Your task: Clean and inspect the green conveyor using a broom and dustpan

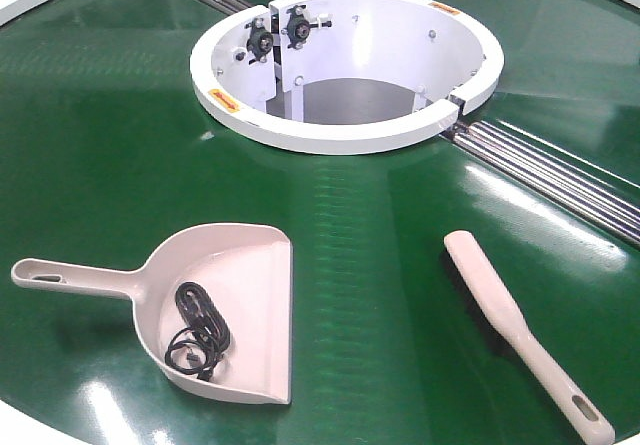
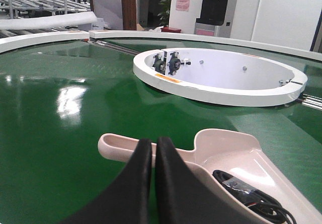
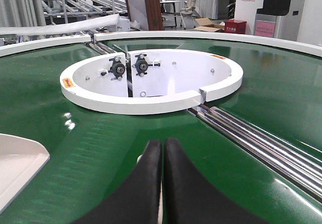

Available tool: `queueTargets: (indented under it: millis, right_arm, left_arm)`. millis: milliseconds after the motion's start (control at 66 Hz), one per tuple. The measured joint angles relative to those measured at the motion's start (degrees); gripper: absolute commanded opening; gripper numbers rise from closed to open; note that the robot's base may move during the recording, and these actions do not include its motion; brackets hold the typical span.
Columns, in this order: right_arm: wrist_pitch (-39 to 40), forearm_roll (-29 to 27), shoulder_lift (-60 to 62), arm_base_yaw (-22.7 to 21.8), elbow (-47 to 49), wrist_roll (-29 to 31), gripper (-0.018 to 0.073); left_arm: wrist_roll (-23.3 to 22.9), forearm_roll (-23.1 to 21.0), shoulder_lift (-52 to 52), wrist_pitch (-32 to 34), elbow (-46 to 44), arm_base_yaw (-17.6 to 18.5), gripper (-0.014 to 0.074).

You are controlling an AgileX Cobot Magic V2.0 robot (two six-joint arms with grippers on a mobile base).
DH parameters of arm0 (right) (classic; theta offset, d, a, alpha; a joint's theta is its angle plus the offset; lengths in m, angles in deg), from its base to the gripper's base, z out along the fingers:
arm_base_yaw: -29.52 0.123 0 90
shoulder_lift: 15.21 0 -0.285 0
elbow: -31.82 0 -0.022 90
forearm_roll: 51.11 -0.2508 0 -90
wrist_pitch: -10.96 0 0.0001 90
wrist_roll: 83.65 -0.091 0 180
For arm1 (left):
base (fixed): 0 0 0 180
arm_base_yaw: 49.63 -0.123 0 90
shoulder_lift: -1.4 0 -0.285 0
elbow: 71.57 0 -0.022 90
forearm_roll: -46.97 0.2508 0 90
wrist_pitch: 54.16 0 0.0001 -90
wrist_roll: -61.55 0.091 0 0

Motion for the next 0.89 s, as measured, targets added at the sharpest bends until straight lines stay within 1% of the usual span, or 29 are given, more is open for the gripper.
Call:
queueTargets:
  millis: [106, 212, 893]
  right_arm:
    - [0.0, 0.0, 0.0, 0.0, 0.0, 0.0, -0.001]
    - [0.0, 0.0, 0.0, 0.0, 0.0, 0.0, -0.001]
    - [0.0, 0.0, 0.0, 0.0, 0.0, 0.0, -0.001]
  left_arm:
    - [3.0, 0.0, 0.0, 0.0, 0.0, 0.0, -0.0008]
    - [4.3, -0.5, 0.0, -0.2, 0.0, 0.0, -0.0008]
    - [4.8, -0.6, 0.0, -0.4, 0.0, 0.0, -0.0008]
